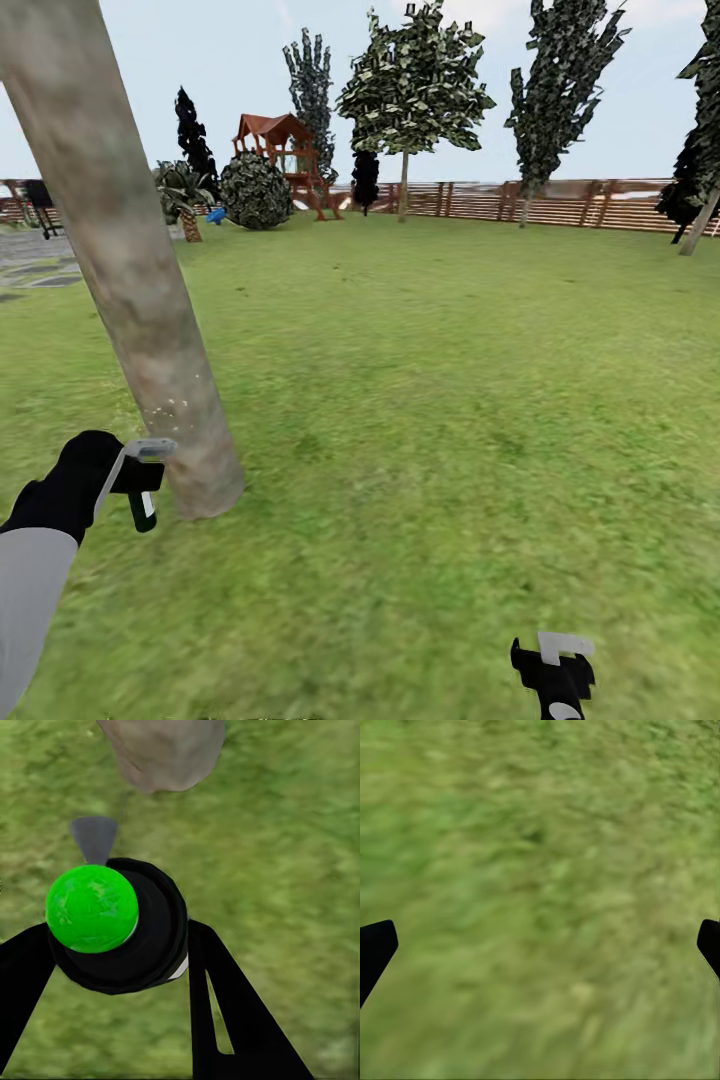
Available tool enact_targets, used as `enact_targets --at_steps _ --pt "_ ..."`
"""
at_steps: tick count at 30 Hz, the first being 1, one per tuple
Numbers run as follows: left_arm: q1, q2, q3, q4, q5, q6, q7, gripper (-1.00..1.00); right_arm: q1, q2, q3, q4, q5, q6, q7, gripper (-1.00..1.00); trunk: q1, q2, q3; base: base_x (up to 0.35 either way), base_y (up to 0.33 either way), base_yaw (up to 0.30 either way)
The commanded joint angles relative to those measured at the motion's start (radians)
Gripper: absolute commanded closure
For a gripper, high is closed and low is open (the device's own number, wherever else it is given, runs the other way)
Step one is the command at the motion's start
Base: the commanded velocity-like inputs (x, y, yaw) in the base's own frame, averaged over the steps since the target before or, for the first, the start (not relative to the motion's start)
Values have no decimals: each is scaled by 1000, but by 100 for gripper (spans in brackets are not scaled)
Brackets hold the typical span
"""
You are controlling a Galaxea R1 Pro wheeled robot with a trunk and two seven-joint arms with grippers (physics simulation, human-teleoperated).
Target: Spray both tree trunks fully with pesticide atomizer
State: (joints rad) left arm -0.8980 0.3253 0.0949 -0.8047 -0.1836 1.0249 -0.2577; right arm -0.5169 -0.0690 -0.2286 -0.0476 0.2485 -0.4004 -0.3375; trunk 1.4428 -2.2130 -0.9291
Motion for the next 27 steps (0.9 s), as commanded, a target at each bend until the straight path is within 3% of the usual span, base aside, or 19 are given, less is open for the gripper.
enact_targets --at_steps 1,5,15,20,27 --pt "0 0 0 3 0 0 0 100 0 0 0 0 0 0 0 -100 0 0 0 39 -275 276" --pt "3 0 1 9 0 0 0 100 0 0 0 0 0 0 0 -100 0 0 0 75 -275 233" --pt "8 -6 2 10 0 -1 0 100 0 -1 0 0 1 0 0 -100 0 0 0 107 -275 19" --pt "18 7 3 16 -5 -3 1 100 0 -2 0 0 0 0 0 -100 0 0 0 94 -275 0" --pt "19 -2 2 87 -1 -12 4 100 0 0 0 0 0 0 0 -100 0 0 0 113 -275 105"
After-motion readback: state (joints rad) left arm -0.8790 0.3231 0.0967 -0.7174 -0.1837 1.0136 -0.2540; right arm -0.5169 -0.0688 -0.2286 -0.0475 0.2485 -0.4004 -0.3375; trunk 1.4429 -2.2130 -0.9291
